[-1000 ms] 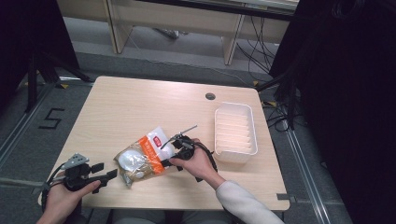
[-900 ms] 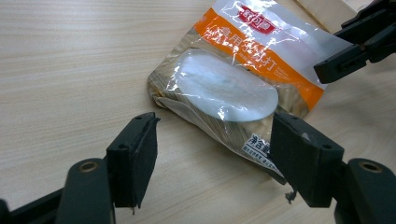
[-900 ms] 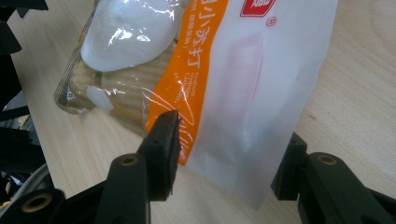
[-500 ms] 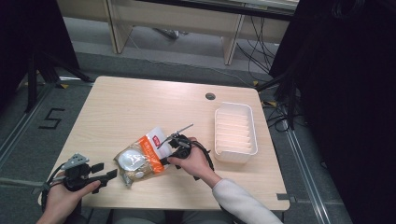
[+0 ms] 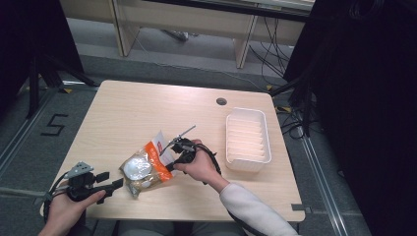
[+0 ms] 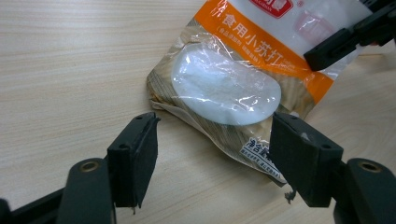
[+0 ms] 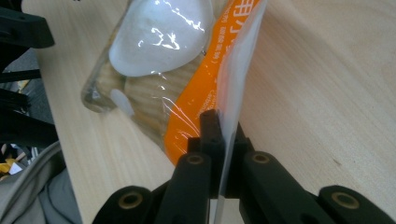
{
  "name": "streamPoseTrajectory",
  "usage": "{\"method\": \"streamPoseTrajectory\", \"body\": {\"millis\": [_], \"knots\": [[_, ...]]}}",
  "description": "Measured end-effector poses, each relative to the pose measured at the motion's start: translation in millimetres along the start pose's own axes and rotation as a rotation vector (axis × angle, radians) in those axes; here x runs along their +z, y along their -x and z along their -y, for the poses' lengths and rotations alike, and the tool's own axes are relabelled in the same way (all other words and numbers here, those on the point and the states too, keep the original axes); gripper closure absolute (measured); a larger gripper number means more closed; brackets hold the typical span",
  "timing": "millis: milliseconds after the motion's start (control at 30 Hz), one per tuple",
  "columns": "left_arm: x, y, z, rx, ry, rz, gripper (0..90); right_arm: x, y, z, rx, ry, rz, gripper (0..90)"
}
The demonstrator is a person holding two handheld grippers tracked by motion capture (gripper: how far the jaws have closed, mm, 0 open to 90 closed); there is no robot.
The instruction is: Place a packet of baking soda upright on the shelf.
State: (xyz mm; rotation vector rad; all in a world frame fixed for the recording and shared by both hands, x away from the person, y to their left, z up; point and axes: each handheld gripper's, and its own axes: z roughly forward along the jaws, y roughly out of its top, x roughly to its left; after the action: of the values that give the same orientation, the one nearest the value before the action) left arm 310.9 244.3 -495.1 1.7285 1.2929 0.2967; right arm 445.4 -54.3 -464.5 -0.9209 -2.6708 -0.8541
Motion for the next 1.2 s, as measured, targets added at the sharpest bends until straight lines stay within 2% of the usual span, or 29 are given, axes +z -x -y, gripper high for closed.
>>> {"method": "streamPoseTrajectory", "body": {"millis": [167, 233, 267, 300, 400, 467, 600, 633, 667, 733, 767, 800, 933, 967, 1033, 1067, 1133, 1167, 1200], "knots": [[-0.3, -0.1, 0.0, -0.004, 0.000, -0.003, 32.1, -9.0, -2.0, -6.4, -0.008, -0.007, 0.004, 90.0], [0.0, 0.6, 0.3, -0.010, 0.002, -0.004, 32.1, -19.3, -2.2, -10.8, 0.001, -0.019, -0.012, 90.0], [0.2, 0.5, 0.4, -0.011, 0.003, 0.001, 32.1, -23.5, -0.4, -12.1, -0.020, -0.039, -0.014, 90.0], [0.3, 0.4, 0.4, -0.012, 0.003, 0.001, 32.1, -26.6, -1.2, -13.4, -0.026, -0.032, 0.013, 90.0], [0.0, 0.2, 0.1, -0.008, 0.000, -0.001, 32.1, -35.7, -1.9, -17.4, -0.074, -0.043, 0.027, 90.0], [0.3, 0.1, 0.2, -0.002, 0.004, 0.002, 32.1, -38.4, -3.6, -18.6, -0.070, -0.047, 0.030, 90.0], [-0.2, 0.1, -0.1, -0.003, -0.002, -0.003, 32.1, -52.6, -7.7, -23.9, -0.107, -0.069, 0.039, 90.0], [-0.2, 0.1, -0.1, -0.003, -0.002, -0.003, 32.1, -55.7, -9.5, -24.5, -0.095, -0.077, 0.044, 90.0], [0.2, 0.4, 0.3, -0.012, 0.002, 0.000, 32.1, -58.4, -9.7, -25.5, -0.113, -0.079, 0.045, 90.0], [0.0, 0.3, 0.1, -0.006, 0.000, 0.000, 32.1, -60.6, -12.2, -26.5, -0.102, -0.083, 0.044, 90.0], [0.5, 0.5, 0.5, -0.015, 0.003, 0.000, 32.1, -66.2, -12.7, -28.3, -0.134, -0.103, 0.055, 90.0], [0.3, -0.2, 0.1, 0.002, 0.003, 0.004, 32.1, -68.7, -13.9, -29.1, -0.140, -0.113, 0.057, 90.0], [0.3, 0.2, 0.2, -0.001, 0.001, 0.002, 32.1, -75.9, -16.9, -31.1, -0.140, -0.143, 0.072, 90.0], [0.1, 0.0, 0.2, -0.003, -0.003, -0.002, 32.1, -80.7, -18.7, -31.7, -0.154, -0.154, 0.079, 90.0], [0.2, 0.2, 0.2, -0.006, -0.004, -0.006, 32.1, -82.5, -20.2, -31.5, -0.137, -0.163, 0.085, 90.0], [0.4, 0.1, 0.2, -0.008, -0.003, -0.003, 32.1, -86.5, -19.9, -31.8, -0.161, -0.171, 0.095, 90.0], [0.4, 0.3, 0.3, -0.001, -0.001, -0.001, 32.1, -89.3, -20.0, -31.7, -0.165, -0.176, 0.094, 90.0], [0.4, 0.3, 0.3, -0.001, -0.001, -0.001, 32.1, -91.4, -22.0, -31.4, -0.142, -0.186, 0.096, 90.0], [0.0, 0.3, 0.1, -0.001, -0.004, -0.003, 32.1, -93.1, -20.9, -31.7, -0.169, -0.184, 0.100, 90.0]]}}
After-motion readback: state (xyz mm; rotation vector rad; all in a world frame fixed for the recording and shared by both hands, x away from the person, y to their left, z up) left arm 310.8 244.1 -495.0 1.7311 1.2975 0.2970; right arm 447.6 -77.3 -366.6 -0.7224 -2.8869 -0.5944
